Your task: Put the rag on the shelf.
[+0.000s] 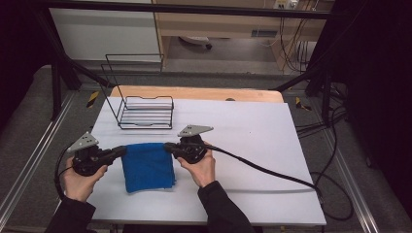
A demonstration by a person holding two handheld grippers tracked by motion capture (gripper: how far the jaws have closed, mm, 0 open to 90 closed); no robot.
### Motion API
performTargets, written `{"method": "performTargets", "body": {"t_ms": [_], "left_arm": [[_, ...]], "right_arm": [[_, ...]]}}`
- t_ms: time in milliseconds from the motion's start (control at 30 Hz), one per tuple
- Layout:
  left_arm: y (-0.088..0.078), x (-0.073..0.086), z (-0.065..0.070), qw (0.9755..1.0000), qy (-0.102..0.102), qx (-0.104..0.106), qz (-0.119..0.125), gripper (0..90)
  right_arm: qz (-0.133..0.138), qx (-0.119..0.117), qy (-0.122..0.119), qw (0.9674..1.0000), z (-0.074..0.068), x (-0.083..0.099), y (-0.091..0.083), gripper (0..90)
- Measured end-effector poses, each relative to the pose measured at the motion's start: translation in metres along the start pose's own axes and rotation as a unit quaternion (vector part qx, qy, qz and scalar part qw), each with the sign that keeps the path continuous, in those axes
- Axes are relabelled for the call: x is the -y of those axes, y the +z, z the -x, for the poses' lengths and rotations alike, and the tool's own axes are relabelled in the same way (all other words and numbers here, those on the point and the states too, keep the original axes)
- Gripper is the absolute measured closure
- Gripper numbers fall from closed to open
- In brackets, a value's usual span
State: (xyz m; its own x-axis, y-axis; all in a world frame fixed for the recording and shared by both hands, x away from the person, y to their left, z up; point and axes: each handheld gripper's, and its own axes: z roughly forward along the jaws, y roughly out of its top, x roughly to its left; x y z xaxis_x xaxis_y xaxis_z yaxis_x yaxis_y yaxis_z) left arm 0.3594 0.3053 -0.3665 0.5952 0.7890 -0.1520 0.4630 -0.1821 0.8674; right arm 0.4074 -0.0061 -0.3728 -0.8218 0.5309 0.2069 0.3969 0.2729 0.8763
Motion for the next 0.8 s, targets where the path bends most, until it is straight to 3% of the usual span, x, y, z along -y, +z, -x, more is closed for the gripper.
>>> {"method": "performTargets", "body": {"t_ms": [367,533,800], "left_arm": [[-0.003,-0.013,0.010,0.9997,0.018,-0.007,0.015,86.0],[-0.007,-0.024,0.012,0.9991,0.023,0.000,0.036,86.0],[-0.016,-0.042,0.013,0.9976,0.030,-0.006,0.062,86.0]], "right_arm": [[0.024,0.010,-0.020,0.9995,-0.005,-0.010,-0.018,85.2],[0.044,0.010,-0.020,0.9988,-0.005,-0.017,-0.027,85.2],[0.071,0.029,-0.044,0.9961,-0.015,-0.035,-0.038,85.2]]}}
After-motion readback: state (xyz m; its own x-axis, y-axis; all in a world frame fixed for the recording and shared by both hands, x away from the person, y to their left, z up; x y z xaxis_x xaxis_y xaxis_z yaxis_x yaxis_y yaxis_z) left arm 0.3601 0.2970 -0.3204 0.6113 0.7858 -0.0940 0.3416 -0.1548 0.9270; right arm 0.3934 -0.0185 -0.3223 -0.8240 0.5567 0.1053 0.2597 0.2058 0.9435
